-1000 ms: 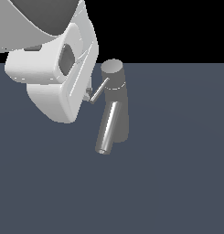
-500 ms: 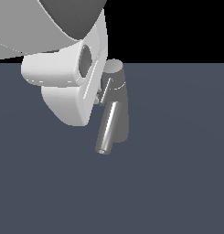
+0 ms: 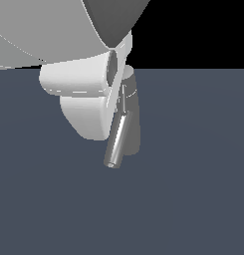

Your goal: Turn on the faucet by rotating a designated handle.

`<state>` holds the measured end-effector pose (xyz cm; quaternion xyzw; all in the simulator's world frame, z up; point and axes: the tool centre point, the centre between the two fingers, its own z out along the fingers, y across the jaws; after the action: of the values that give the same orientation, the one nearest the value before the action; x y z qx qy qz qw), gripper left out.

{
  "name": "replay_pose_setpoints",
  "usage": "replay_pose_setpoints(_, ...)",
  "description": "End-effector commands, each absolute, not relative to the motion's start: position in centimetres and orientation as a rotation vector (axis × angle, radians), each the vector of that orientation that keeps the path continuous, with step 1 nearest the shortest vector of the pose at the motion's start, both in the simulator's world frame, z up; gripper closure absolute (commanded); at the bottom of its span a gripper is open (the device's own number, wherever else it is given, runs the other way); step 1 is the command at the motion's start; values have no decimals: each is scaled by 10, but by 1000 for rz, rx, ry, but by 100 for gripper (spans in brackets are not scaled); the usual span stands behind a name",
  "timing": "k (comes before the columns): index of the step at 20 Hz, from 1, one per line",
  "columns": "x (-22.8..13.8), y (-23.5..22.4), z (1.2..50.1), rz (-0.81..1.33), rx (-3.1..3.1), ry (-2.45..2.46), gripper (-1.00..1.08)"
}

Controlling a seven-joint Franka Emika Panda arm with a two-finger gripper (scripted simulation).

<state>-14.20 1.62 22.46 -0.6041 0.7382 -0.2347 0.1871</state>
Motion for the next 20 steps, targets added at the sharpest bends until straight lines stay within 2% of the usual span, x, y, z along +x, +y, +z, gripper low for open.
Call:
replay_pose_setpoints(1, -149, -3, 219, -656, -1672, 2121, 108)
replay_pose_setpoints(7, -153, -14, 218, -655, -1671, 2126, 108)
replay_pose_setpoints(8, -146, 2, 224, -664, -1699, 2078, 108)
replay_pose_setpoints(20, -138, -30, 233, -660, -1688, 2098, 108)
